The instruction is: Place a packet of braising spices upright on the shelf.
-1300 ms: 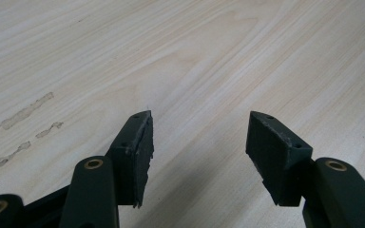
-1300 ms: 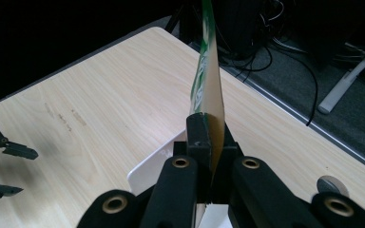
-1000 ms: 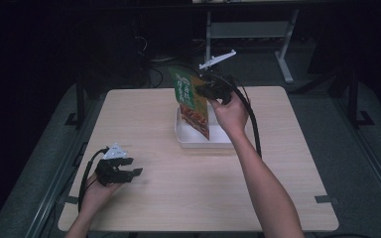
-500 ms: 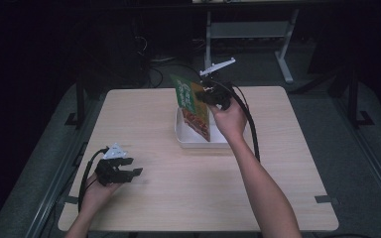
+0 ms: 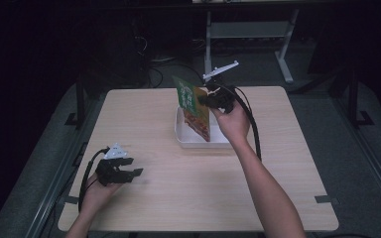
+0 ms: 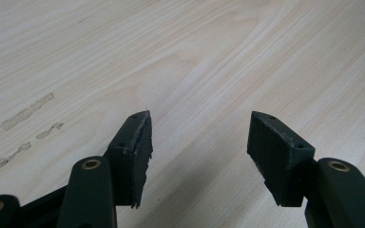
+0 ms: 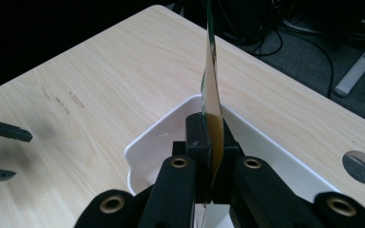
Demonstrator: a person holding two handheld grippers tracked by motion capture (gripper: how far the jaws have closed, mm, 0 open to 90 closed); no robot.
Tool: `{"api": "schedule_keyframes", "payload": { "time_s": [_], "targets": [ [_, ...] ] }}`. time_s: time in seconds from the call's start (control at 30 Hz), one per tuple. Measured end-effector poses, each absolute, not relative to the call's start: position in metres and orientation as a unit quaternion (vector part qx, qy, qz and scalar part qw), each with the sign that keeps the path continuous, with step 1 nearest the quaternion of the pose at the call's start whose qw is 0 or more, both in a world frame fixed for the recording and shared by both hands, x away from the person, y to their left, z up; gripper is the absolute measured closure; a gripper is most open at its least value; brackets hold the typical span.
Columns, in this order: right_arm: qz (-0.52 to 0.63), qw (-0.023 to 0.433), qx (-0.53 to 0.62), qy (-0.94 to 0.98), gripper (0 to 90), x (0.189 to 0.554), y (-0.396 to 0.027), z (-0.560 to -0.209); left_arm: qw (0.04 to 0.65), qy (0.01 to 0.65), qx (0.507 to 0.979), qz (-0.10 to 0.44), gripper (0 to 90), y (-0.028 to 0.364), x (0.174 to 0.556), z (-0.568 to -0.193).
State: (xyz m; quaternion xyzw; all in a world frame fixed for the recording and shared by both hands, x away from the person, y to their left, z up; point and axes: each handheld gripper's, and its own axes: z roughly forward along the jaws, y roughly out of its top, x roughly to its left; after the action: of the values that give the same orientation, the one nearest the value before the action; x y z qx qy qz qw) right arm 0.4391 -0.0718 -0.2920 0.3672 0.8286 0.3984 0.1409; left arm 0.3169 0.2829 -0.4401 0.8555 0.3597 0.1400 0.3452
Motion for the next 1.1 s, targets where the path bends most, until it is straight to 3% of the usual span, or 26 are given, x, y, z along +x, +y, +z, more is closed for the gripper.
{"api": "schedule_keyframes", "payload": {
  "time_s": [1.1],
  "targets": [
    [0.388,0.113,0.379,0.833,87.8,0.436,-0.095,-0.303,0.345,0.362,0.855,0.138,39.0,0.281,0.316,-0.441]
  ]
}}
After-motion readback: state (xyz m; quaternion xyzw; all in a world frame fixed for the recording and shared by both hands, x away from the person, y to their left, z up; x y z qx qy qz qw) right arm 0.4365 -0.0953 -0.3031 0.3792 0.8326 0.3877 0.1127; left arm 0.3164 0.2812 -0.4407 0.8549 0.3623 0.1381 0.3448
